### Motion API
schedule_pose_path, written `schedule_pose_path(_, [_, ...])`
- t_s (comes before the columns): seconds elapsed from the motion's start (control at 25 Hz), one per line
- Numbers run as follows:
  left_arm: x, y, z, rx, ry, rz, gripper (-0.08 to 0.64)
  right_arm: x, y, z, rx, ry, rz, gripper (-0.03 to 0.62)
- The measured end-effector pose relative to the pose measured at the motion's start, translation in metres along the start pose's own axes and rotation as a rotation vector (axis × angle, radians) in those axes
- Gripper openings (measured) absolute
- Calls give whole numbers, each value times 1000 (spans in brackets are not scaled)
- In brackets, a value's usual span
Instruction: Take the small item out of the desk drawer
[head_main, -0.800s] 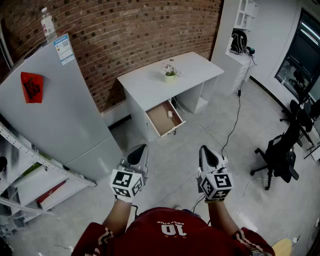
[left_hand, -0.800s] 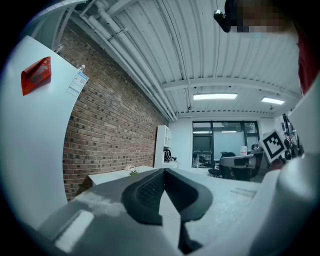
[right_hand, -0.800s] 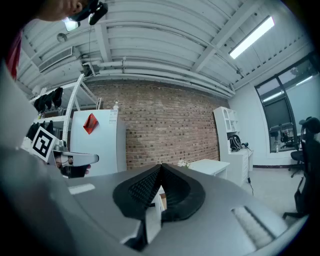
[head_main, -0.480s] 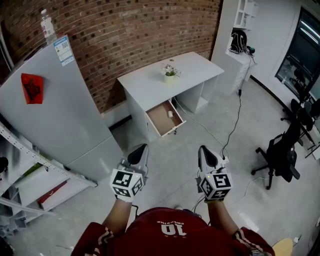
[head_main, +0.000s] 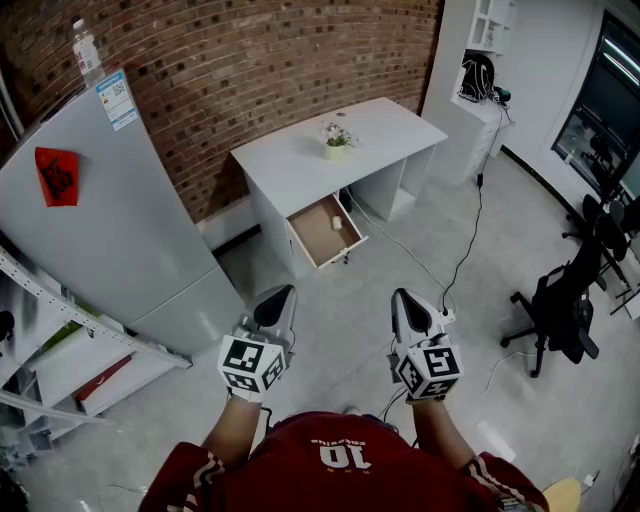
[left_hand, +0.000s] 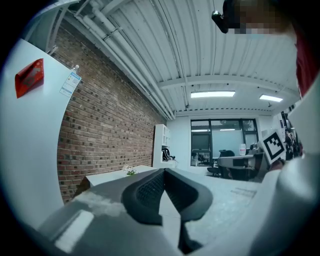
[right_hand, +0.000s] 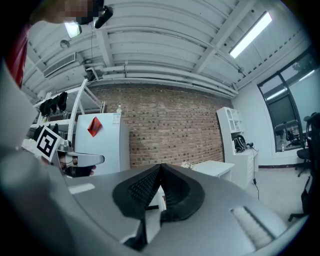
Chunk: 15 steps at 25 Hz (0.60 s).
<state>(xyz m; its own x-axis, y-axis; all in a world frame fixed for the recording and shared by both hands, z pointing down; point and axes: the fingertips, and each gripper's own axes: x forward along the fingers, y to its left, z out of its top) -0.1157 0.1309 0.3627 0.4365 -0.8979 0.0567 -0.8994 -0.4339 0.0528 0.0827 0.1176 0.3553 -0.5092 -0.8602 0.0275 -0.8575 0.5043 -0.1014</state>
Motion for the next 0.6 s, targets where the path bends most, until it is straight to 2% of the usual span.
schedule_pose_path(0.36, [28, -38, -3, -67, 7, -10, 2, -13, -42, -5, 9, 0, 44, -2])
schedule_pose_path(0.6, [45, -61, -11, -105, 32, -34, 2, -24, -76, -13, 46, 3, 24, -2])
